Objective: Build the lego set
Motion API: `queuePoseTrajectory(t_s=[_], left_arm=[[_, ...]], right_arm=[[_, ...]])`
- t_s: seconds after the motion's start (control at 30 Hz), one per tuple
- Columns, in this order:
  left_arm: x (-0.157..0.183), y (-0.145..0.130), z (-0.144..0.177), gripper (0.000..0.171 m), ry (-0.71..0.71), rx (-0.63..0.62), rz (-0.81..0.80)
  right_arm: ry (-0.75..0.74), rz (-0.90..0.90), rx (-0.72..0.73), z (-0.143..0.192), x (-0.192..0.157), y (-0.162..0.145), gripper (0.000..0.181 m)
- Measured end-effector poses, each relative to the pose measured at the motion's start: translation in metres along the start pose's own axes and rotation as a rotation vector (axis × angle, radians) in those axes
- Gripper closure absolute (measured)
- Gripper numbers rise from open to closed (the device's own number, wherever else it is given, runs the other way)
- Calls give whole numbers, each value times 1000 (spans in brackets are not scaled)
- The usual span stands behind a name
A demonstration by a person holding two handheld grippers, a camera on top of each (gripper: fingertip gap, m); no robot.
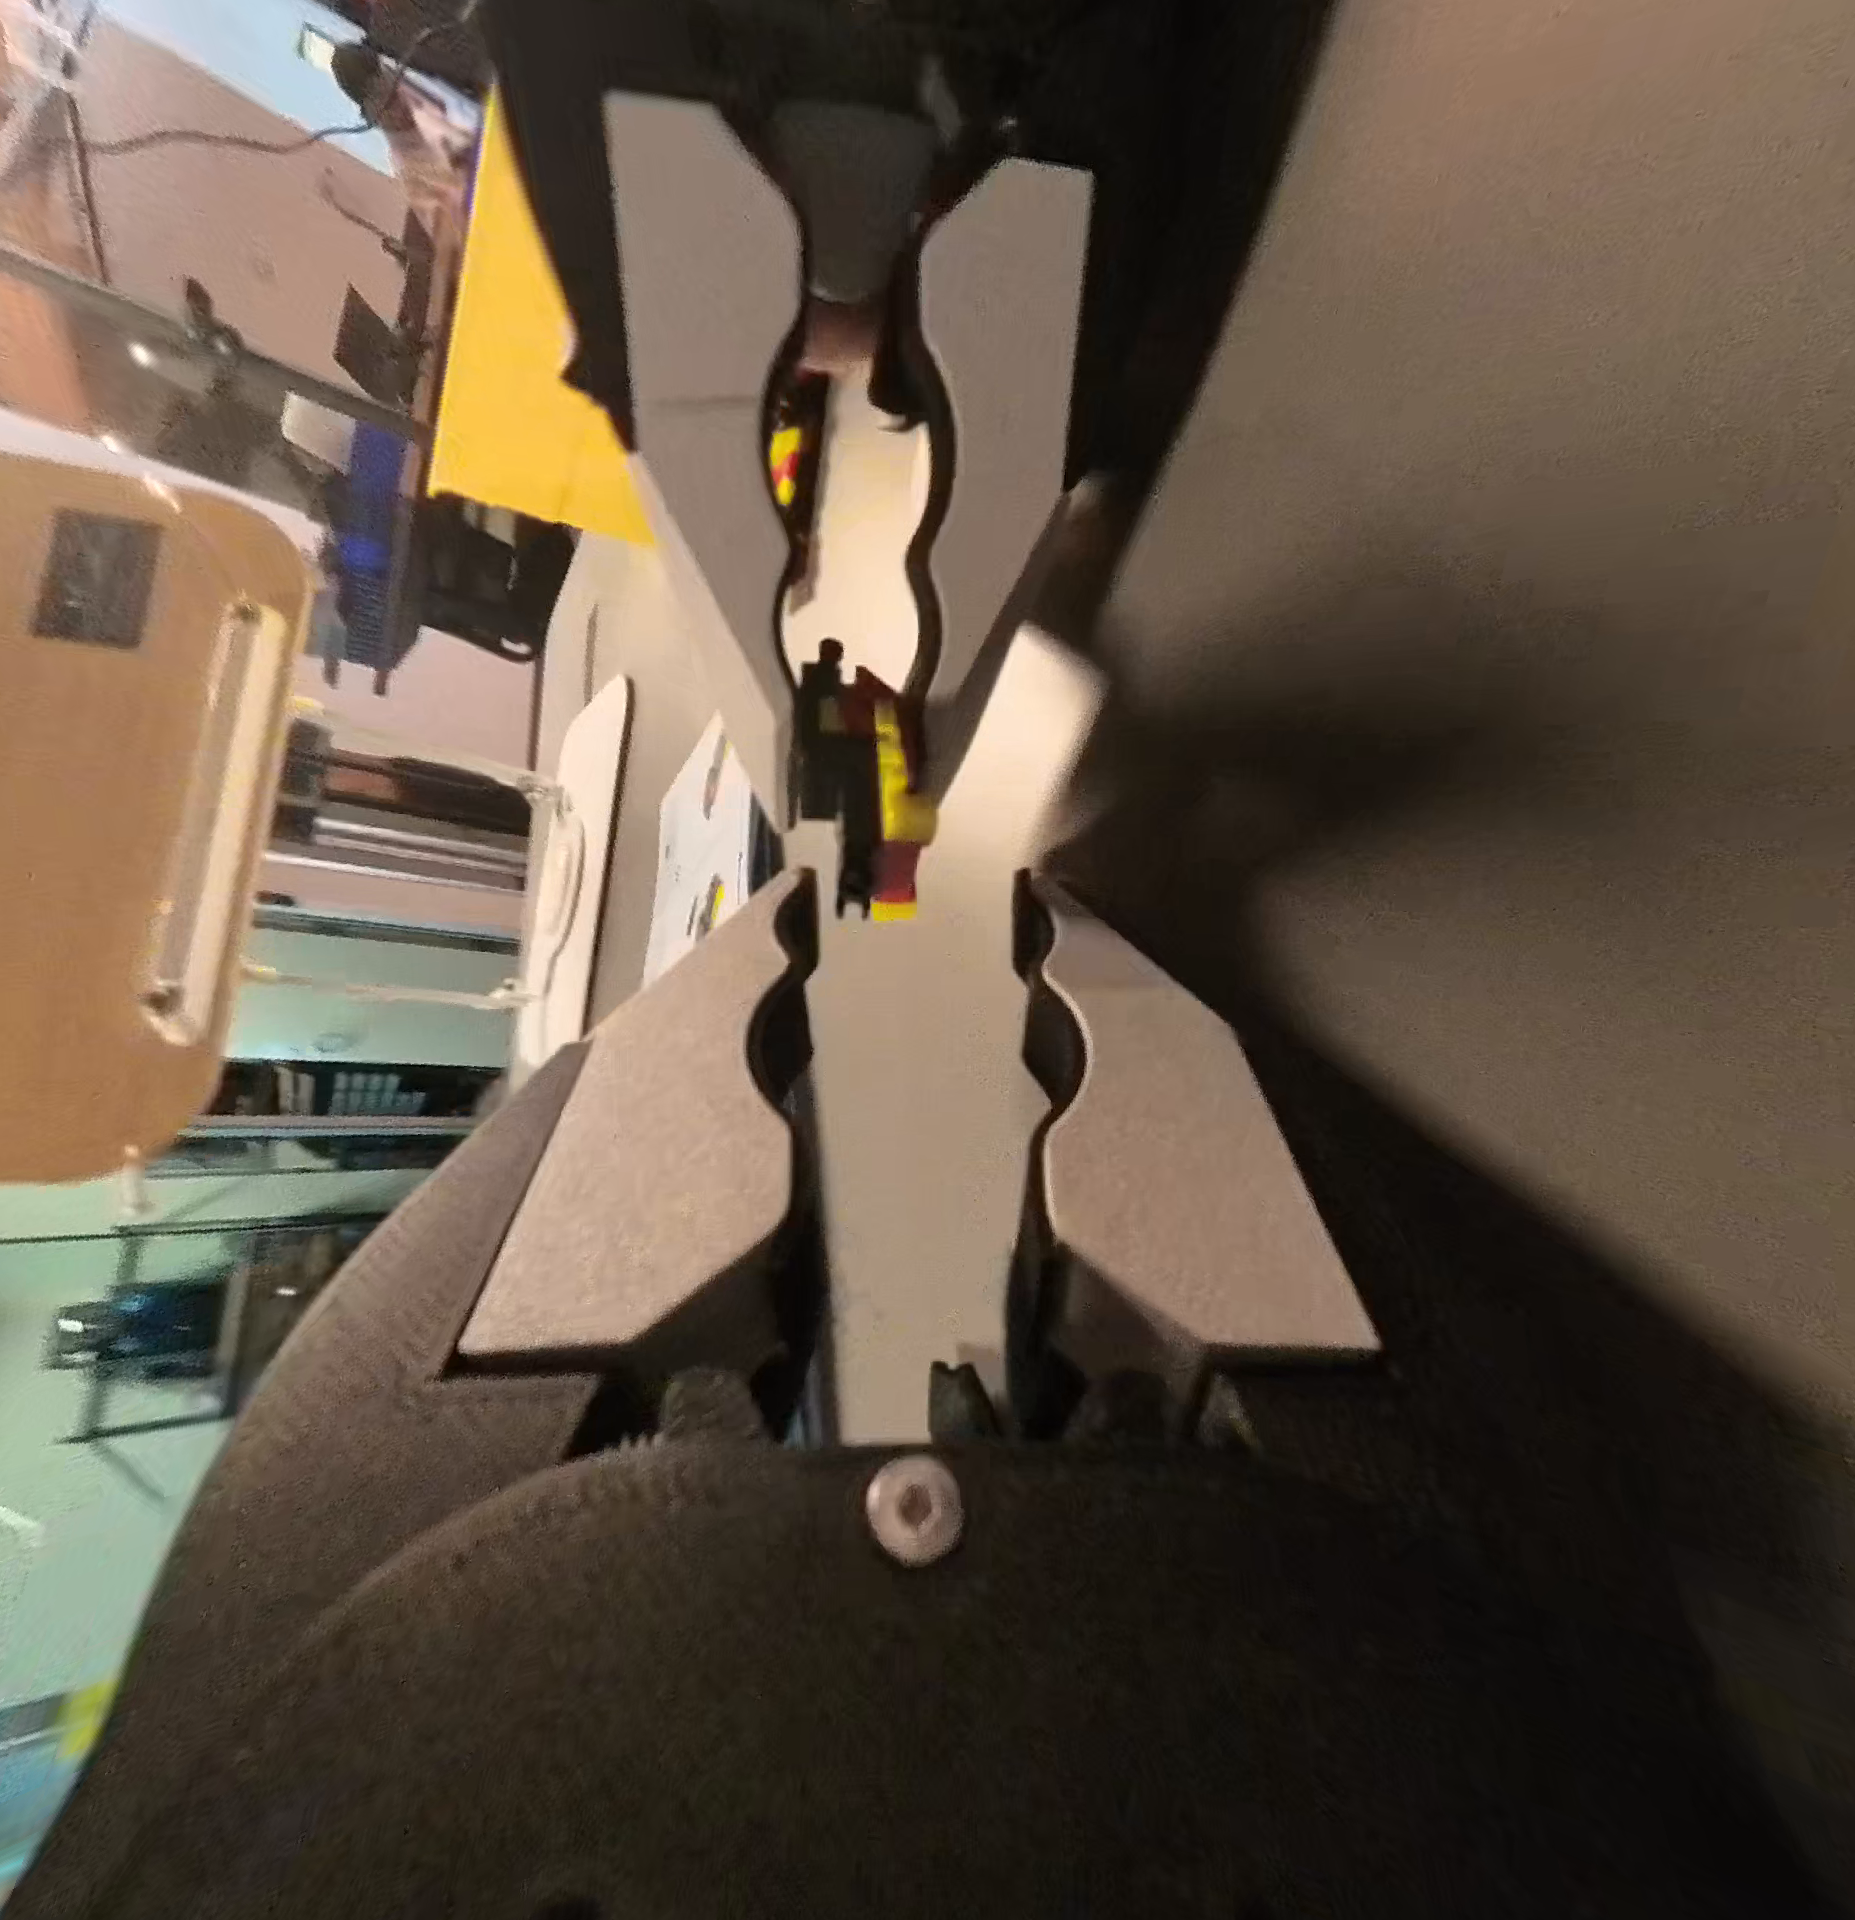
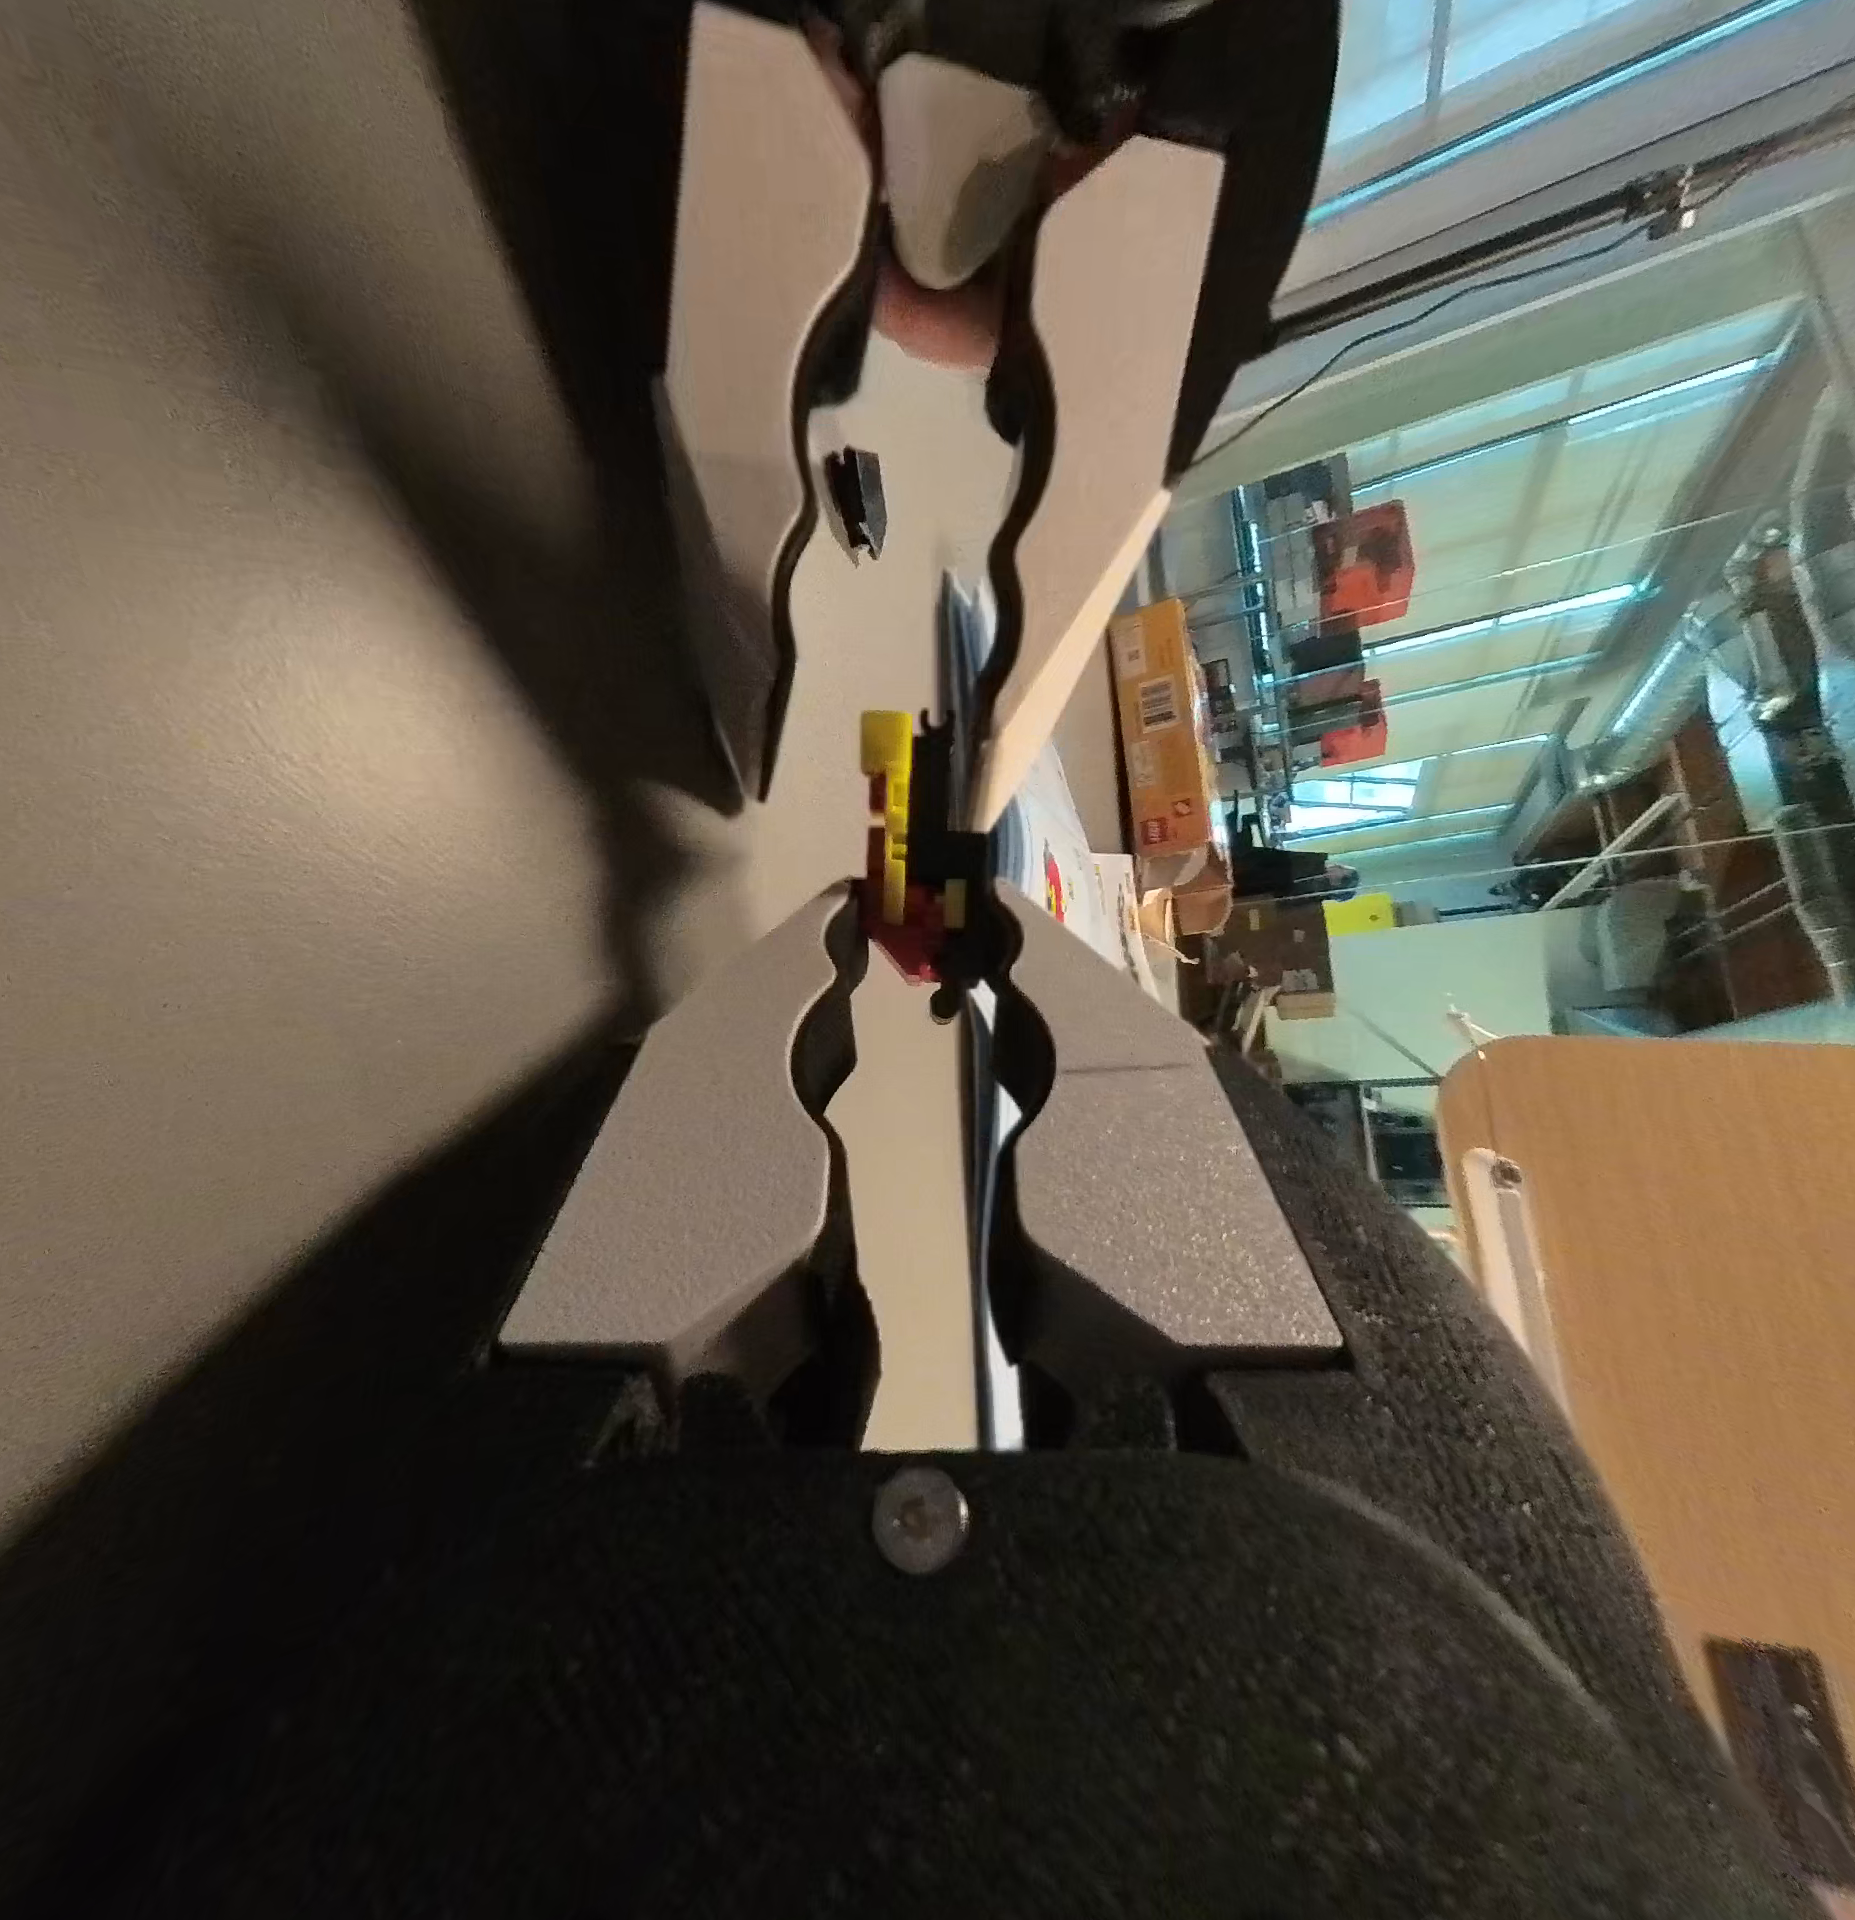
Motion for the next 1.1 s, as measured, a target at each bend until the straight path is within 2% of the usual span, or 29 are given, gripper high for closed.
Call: queuePoseTrajectory(t_s=[0.1, 0.2, 0.3, 0.57, 0.93, 1.1], left_arm=[[-8, -3, 5, 131, -39, 36, 189], [-17, -3, 5, 128, -192, 101, 518], [-27, -3, 6, 130, -231, 147, 697], [-25, 5, 1, 130, -313, 154, 784], [-31, 5, -1, 138, -396, 209, 967], [-31, 4, -3, 139, -392, 185, 972]], right_arm=[[-39, 42, -2, 3, 2, -1, 162], [-88, 102, 1, 5, 4, 0, 162], [-111, 131, 6, 6, 4, 2, 163], [-141, 171, 11, 7, 5, 4, 163], [-160, 225, 11, 9, 4, 8, 163], [-154, 239, -3, 8, 3, 7, 163]])
Point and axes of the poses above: each gripper's, where its closed fingertips meet, z back along the fingers, y out of its top, x = y × z across the jaws, the point moved 8 cm from there along z, back along the fingers, and after that the axes turned 3 degrees about z, right-handed, at the moved point
